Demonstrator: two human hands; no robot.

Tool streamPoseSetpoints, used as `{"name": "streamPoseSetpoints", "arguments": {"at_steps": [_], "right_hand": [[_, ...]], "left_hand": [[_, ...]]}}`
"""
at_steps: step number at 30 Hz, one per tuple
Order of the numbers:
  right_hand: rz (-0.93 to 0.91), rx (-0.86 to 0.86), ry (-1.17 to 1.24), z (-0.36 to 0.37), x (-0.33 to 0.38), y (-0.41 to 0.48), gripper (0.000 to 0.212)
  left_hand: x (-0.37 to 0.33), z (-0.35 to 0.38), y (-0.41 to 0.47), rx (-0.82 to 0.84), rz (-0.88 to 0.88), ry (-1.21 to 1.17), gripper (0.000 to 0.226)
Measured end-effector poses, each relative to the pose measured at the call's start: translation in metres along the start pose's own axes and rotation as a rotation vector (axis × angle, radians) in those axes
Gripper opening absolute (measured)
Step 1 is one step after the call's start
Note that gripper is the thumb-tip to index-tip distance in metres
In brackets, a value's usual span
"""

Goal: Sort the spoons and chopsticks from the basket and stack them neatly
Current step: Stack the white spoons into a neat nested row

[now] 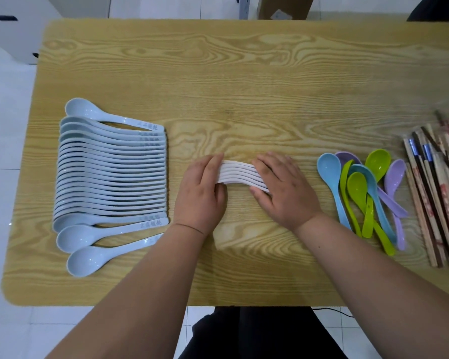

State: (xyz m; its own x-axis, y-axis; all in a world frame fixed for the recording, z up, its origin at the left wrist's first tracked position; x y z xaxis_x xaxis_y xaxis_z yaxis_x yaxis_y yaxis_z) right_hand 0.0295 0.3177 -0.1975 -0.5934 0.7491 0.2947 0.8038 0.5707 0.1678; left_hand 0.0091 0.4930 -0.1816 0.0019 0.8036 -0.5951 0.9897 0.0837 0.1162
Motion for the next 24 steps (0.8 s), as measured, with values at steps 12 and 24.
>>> {"name": "streamPoseSetpoints", "arguments": {"at_steps": [12, 24], "right_hand": [[0.028, 0.104, -0.004, 0.003, 0.018, 0.010, 0.059], [0.046, 0.199, 0.056, 0.004, 0.016, 0.013, 0.070]], "left_hand": [[-0.004, -0.002, 0.010, 0.212, 0.127, 0.416, 0.053], [-0.004, -0.004, 0.010, 0.163, 0.207, 0.418, 0.048]]}}
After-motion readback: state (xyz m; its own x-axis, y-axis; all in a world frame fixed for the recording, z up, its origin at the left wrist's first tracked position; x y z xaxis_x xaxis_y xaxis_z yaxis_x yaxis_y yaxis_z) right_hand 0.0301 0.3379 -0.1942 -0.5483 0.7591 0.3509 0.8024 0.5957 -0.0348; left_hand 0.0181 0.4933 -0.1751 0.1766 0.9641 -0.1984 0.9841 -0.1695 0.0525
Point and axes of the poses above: each hand's wrist, its own y-axis towards the middle knuckle, its own z-axis out of the palm, x = y × z, the point moved 7 cm from there along y, towards the middle knuckle, and after that the axes turned 7 degrees about -z, right-handed, at the moved point
